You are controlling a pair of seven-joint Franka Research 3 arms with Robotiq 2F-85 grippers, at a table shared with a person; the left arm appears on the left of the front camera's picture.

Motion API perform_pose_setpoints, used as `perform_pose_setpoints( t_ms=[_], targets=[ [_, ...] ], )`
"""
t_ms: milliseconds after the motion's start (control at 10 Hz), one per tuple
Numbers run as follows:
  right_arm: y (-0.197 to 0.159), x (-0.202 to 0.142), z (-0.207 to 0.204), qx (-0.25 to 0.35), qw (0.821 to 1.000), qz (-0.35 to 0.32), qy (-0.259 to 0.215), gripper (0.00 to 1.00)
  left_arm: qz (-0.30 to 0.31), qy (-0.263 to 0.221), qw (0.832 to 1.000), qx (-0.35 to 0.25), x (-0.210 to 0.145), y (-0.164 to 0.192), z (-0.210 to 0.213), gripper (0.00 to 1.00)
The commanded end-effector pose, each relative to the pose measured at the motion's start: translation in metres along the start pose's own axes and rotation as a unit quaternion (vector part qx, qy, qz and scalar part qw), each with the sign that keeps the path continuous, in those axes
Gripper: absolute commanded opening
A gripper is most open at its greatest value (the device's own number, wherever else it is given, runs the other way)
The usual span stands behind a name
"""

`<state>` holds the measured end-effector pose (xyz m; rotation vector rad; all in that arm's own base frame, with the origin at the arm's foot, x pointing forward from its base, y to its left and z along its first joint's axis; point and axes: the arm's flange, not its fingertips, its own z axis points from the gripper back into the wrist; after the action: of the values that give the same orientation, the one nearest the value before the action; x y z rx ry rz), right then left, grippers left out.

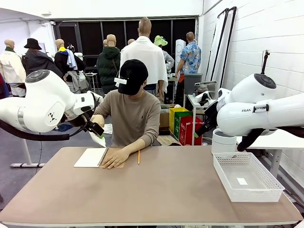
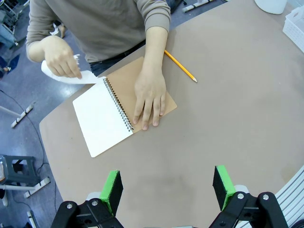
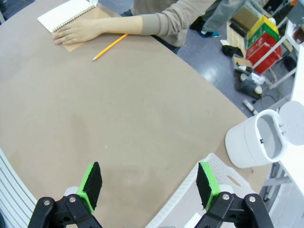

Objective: Sort the paper based on its condition.
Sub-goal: If a person hands you a paper, place it in the Organizing basket , and if it's crumpled, put it in the Trash can.

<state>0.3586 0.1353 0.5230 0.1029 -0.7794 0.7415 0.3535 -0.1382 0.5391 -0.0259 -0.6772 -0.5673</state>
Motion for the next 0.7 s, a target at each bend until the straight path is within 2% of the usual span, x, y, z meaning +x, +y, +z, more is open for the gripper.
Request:
perform_pose_setpoints(
  t_ms=[0, 600],
  targets=[
    [-0.0002, -0.0001, -0.0001, 0.0, 1.0, 0.0, 0.0, 1.0, 0.0, 0.0, 1.0, 0.0, -0.0004, 0.0005, 0.0, 1.0],
    [-0.0002, -0.0001, -0.0001, 0.0, 1.0, 0.0, 0.0, 1.0, 0.0, 0.0, 1.0, 0.0, -0.0004, 0.0005, 0.0, 1.0]
  ],
)
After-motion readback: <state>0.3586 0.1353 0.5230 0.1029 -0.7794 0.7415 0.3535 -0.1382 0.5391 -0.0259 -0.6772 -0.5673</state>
